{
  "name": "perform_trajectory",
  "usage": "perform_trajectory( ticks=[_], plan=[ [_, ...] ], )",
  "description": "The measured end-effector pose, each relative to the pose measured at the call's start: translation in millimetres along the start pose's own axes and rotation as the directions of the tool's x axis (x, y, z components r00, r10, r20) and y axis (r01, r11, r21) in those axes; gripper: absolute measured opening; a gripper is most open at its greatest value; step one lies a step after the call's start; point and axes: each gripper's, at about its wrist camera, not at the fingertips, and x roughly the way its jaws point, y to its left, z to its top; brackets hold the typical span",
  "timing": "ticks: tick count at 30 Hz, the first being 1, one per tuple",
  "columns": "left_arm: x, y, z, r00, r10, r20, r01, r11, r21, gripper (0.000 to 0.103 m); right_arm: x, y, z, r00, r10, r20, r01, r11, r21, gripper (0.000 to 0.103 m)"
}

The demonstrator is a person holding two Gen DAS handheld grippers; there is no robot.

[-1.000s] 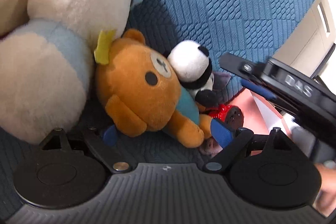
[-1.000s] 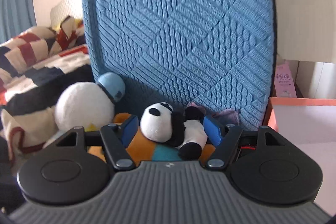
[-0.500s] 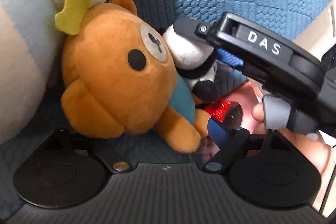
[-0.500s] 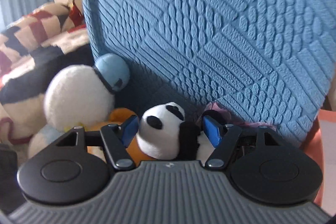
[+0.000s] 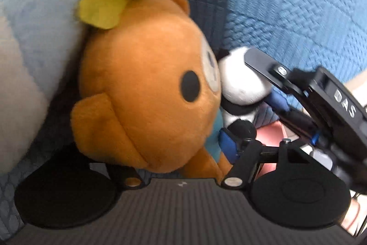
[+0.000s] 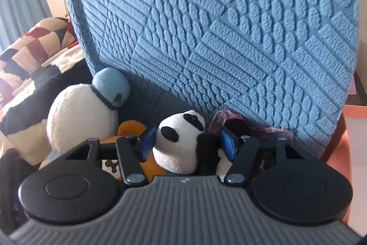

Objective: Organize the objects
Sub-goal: 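Close left tool on the brown bear while right tool closes on the panda, then lift the brown bear with left tool while right tool lifts the panda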

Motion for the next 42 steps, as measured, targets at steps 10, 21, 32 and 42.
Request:
perform_trajectory(
  ticks=[10,21,32,42],
  plan=[
    [-15,-5,1,1.000,-0.003,-0.014,0.003,0.999,-0.044,0.054,-23,-2,6,0.995,-0.094,0.030,0.094,0.996,-0.005,0.063],
    [-52,-27,-7,1.000,0.015,-0.016,-0.015,1.000,-0.011,0.049,-59,21,-5,0.990,-0.144,-0.004,0.144,0.989,0.033,0.063],
    [-126,-37,-21,1.000,0.025,-0.003,-0.025,0.997,0.068,0.045,-72,56,-18,0.981,-0.187,-0.051,0.190,0.980,0.054,0.063],
    [-145,-40,-33,0.987,0.158,-0.032,-0.146,0.962,0.233,0.045,-96,70,-57,0.977,-0.179,-0.118,0.189,0.979,0.077,0.063]
  ],
)
